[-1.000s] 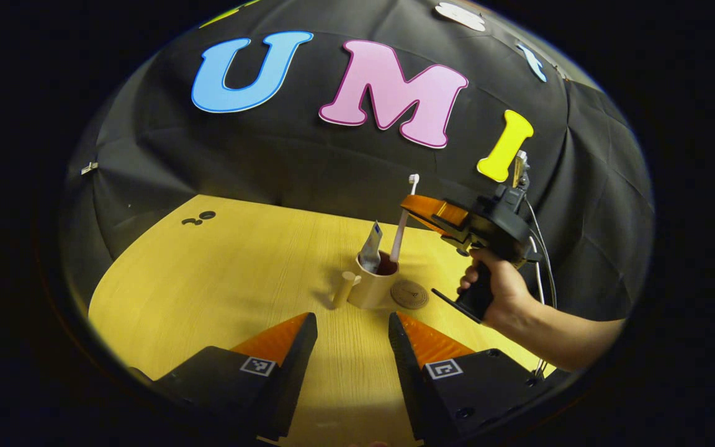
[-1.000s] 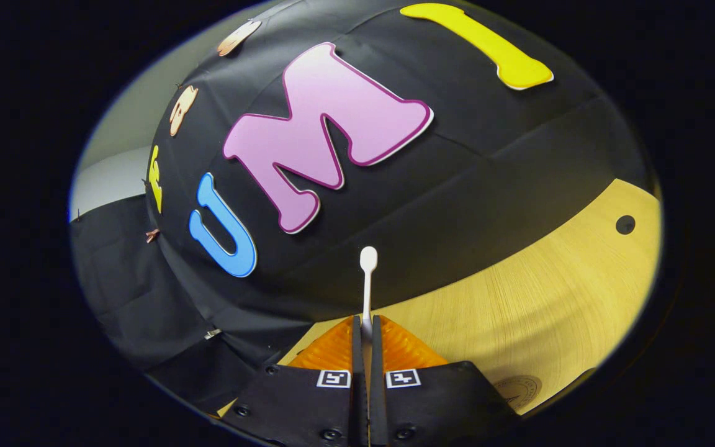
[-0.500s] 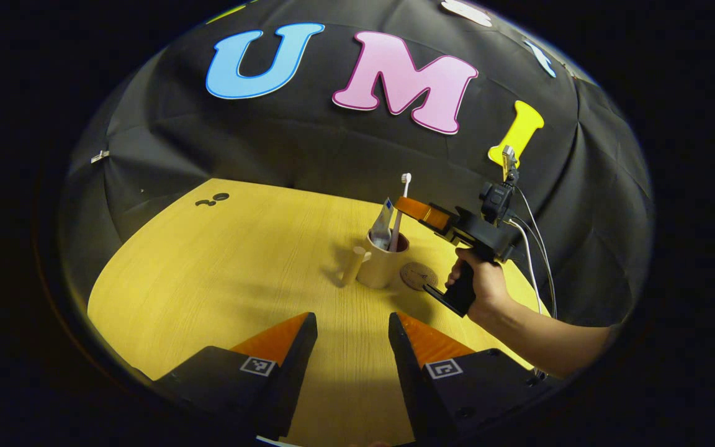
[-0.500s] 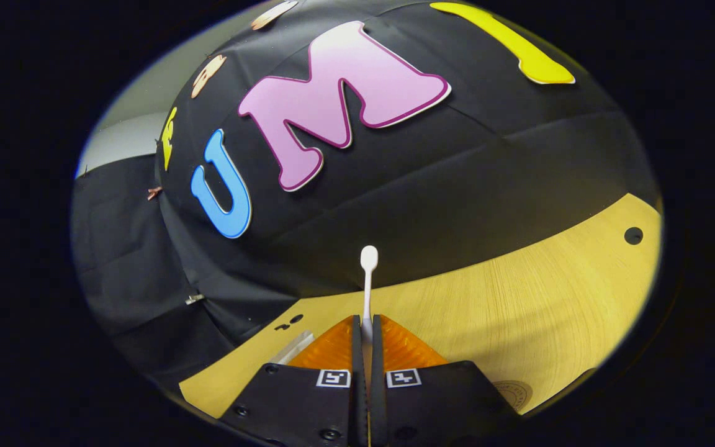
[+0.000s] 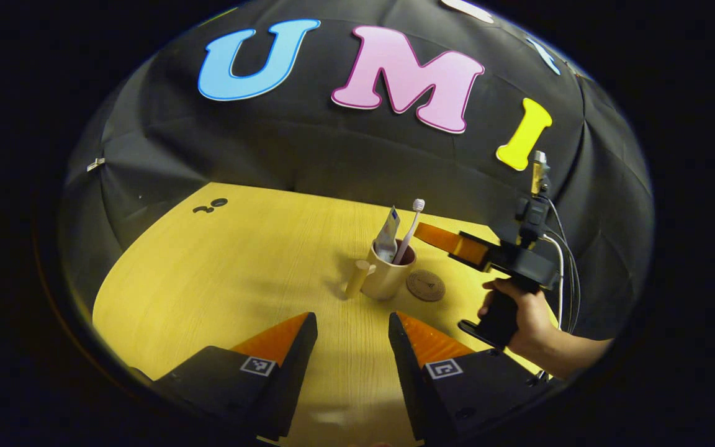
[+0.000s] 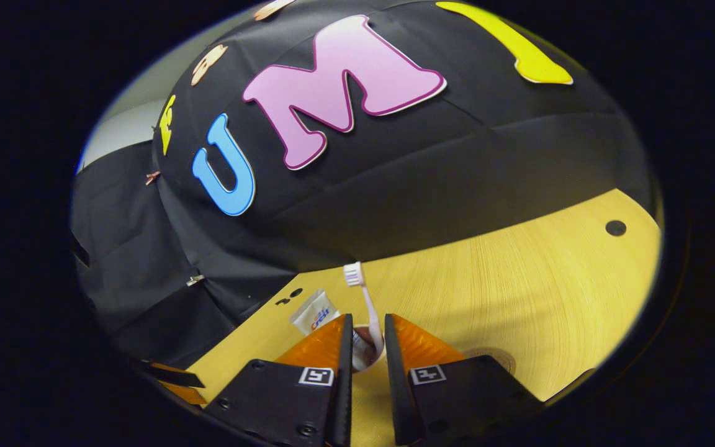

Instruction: Put the toothbrush and toothpaste on the desktop into the cup, then pick up the cup and place it on the coaster on the desktop.

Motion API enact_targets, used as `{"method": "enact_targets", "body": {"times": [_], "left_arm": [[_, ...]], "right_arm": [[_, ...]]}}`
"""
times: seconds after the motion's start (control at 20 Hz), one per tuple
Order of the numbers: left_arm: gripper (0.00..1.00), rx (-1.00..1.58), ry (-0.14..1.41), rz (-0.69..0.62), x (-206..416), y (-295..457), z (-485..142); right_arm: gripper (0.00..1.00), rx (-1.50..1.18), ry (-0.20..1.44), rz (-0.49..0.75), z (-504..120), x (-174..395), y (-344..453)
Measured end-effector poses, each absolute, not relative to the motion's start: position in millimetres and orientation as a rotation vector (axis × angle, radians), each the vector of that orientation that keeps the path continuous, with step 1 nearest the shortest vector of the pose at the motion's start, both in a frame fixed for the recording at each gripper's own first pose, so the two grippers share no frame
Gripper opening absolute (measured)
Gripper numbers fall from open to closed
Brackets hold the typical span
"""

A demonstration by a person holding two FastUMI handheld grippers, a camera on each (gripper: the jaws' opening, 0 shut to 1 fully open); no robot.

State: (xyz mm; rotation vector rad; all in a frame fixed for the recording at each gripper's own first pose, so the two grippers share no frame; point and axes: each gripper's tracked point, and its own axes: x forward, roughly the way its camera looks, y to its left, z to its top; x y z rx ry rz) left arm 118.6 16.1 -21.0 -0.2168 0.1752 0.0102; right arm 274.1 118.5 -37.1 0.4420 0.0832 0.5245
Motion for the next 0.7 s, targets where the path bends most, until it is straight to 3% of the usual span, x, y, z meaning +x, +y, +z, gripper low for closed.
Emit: {"method": "enact_targets", "body": {"times": [0.05, 0.1, 0.15, 0.3, 0.5, 0.55, 0.6, 0.7], "left_arm": [[0.72, -0.223, 0.195, -0.001, 118.7, 18.2, -16.6], [0.73, -0.229, 0.221, -0.013, 124.0, 17.6, -16.4], [0.73, -0.228, 0.252, -0.014, 129.8, 19.1, -19.3], [0.73, -0.216, 0.353, -0.043, 144.1, 19.4, -28.0], [0.73, -0.164, 0.425, -0.103, 162.5, 17.5, -33.2], [0.73, -0.129, 0.435, -0.111, 167.8, 20.2, -34.5], [0.73, -0.087, 0.447, -0.121, 172.4, 22.7, -34.3], [0.73, 0.005, 0.462, -0.159, 183.0, 23.6, -32.4]], "right_arm": [[0.33, 0.467, 0.108, 0.512, -41.1, 265.6, 114.0], [0.20, 0.492, 0.128, 0.504, -43.9, 255.0, 109.6], [0.38, 0.507, 0.143, 0.503, -47.3, 242.6, 105.4], [0.47, 0.496, 0.186, 0.491, -60.5, 211.0, 88.8], [0.49, 0.526, 0.241, 0.480, -74.3, 181.4, 65.1], [0.34, 0.526, 0.249, 0.473, -78.5, 175.8, 60.3], [0.51, 0.524, 0.255, 0.463, -80.9, 171.0, 54.2], [0.52, 0.527, 0.266, 0.449, -85.4, 159.1, 42.3]]}}
